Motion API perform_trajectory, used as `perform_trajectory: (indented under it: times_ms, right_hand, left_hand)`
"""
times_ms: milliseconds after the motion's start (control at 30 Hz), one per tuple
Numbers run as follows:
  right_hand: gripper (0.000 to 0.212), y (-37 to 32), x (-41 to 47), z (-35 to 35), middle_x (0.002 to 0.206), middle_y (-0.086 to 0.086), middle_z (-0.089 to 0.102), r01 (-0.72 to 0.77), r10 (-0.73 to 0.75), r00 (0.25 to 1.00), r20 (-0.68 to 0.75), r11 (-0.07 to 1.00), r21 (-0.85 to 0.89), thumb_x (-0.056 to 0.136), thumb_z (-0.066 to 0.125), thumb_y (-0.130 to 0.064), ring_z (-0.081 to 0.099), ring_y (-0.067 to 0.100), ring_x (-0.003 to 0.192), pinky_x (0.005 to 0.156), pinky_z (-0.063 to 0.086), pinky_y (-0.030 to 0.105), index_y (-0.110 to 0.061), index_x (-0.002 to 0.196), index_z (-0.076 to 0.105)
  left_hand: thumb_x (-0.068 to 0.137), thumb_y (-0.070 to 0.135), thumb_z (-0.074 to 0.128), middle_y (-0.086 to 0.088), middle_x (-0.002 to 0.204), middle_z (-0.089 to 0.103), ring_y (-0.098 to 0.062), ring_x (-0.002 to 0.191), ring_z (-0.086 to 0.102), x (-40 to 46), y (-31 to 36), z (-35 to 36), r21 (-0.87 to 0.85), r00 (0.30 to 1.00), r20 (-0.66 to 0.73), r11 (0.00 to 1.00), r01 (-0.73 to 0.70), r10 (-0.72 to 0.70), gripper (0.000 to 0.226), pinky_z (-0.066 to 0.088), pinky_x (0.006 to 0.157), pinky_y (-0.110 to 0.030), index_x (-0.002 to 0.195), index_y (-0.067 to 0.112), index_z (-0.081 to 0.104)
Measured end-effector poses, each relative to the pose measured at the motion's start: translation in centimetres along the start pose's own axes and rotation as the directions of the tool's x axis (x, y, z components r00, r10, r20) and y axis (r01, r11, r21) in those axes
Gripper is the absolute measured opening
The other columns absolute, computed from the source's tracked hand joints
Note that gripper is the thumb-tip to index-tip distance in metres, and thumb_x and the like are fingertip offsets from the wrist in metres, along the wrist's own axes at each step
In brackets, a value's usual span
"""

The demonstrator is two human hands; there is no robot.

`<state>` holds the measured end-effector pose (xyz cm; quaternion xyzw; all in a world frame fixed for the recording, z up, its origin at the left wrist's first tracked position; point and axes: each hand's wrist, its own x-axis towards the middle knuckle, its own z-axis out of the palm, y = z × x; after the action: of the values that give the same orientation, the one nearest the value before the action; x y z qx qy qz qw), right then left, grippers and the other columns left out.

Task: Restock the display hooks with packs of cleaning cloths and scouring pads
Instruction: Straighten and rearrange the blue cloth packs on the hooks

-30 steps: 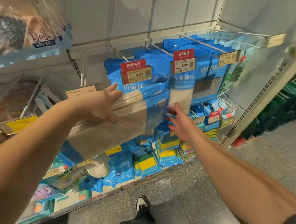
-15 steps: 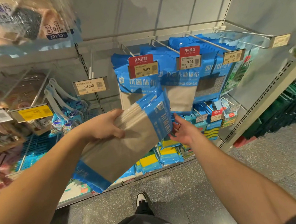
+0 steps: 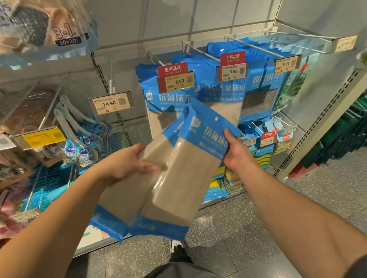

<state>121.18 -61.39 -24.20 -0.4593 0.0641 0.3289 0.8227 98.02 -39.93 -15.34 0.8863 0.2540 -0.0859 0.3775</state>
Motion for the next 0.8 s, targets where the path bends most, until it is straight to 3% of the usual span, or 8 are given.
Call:
perform_trajectory:
  times_ms: [100,200,333,467,633,700,733,800]
  right_hand:
    - [0.025,-2.2,0.1,-0.9,0.101,0.004,0.075,0.103,-0.108,0.994,-0.023,0.985,-0.141,0.097,0.063,-0.016,0.074,0.022,0.083,0.066,0.061,0.042,-0.016,0.12,0.056]
    - [0.029,-4.5,0.5,-1.6,0.11,0.007,0.072,0.182,-0.196,0.981,-0.002,0.912,-0.368,0.096,0.064,-0.018,0.073,0.025,0.093,0.085,0.057,0.051,-0.013,0.123,0.056]
    - [0.024,-7.2,1.2,-1.3,0.117,0.005,0.068,0.257,-0.264,0.961,0.077,0.76,-0.597,0.095,0.066,-0.021,0.066,0.027,0.109,0.099,0.051,0.053,-0.019,0.117,0.058]
    - [0.063,-8.2,1.2,0.3,0.13,0.001,0.064,0.332,-0.237,0.943,0.235,0.593,-0.734,0.086,0.073,-0.045,0.061,0.022,0.119,0.106,0.046,0.048,-0.014,0.137,0.052]
    - [0.074,-8.6,1.1,3.8,0.123,-0.007,0.066,0.374,-0.194,0.927,0.321,0.545,-0.751,0.079,0.073,-0.059,0.062,0.014,0.112,0.103,0.047,0.039,-0.009,0.13,0.054]
    - [0.042,-8.4,1.1,5.2,0.11,-0.015,0.063,0.36,-0.158,0.927,0.34,0.629,-0.689,0.093,0.067,-0.039,0.06,0.002,0.1,0.105,0.045,0.035,-0.006,0.113,0.051]
    - [0.028,-8.2,1.7,5.4,0.11,-0.016,0.061,0.36,-0.148,0.923,0.355,0.657,-0.663,0.099,0.062,-0.026,0.059,0.001,0.1,0.108,0.043,0.037,-0.012,0.121,0.054]
    - [0.048,-7.8,1.1,6.8,0.116,-0.017,0.053,0.336,-0.106,0.923,0.37,0.692,-0.639,0.101,0.057,-0.017,0.053,0.005,0.11,0.112,0.038,0.037,-0.013,0.145,0.038]
  left_hand:
    - [0.081,0.041,0.082,0.001,0.109,0.07,-0.017,0.096,0.066,-0.2,-1.0,-0.7,0.16,1.0,0.0,0.987,0.017,-0.017,0.057,0.052,0.088,-0.034,0.13,0.03,0.056]
    - [0.083,0.045,0.076,0.002,0.118,0.067,-0.019,0.103,0.063,-0.7,-1.5,-1.2,0.388,0.997,0.073,0.922,0.003,-0.034,0.06,0.048,0.091,-0.032,0.136,0.03,0.052]
    - [0.085,0.044,0.07,0.013,0.1,0.061,-0.015,0.093,0.059,-1.2,-0.8,-1.2,0.569,0.986,0.167,0.818,-0.089,-0.008,0.033,0.044,0.078,-0.029,0.113,0.039,0.054]
    - [0.086,0.04,0.067,0.011,0.099,0.064,-0.016,0.093,0.06,-1.0,1.6,-0.9,0.64,0.975,0.221,0.75,-0.168,0.029,0.023,0.046,0.078,-0.032,0.106,0.037,0.057]
    - [0.085,0.036,0.067,0.013,0.113,0.06,-0.017,0.095,0.06,0.5,4.8,-1.1,0.69,0.948,0.288,0.658,-0.302,0.133,0.032,0.049,0.081,-0.034,0.115,0.032,0.058]
    - [0.085,0.036,0.067,0.015,0.132,0.051,-0.017,0.103,0.06,1.6,6.1,-1.6,0.696,0.941,0.294,0.637,-0.331,0.169,0.037,0.05,0.087,-0.035,0.12,0.031,0.059]
    - [0.086,0.034,0.068,0.014,0.141,0.046,-0.017,0.109,0.06,2.2,6.8,-2.0,0.698,0.94,0.29,0.632,-0.337,0.18,0.037,0.049,0.091,-0.036,0.122,0.029,0.059]
    - [0.087,0.028,0.069,0.006,0.159,0.031,-0.02,0.124,0.055,3.6,8.1,-2.8,0.699,0.948,0.274,0.643,-0.312,0.161,0.037,0.046,0.097,-0.034,0.122,0.028,0.061]
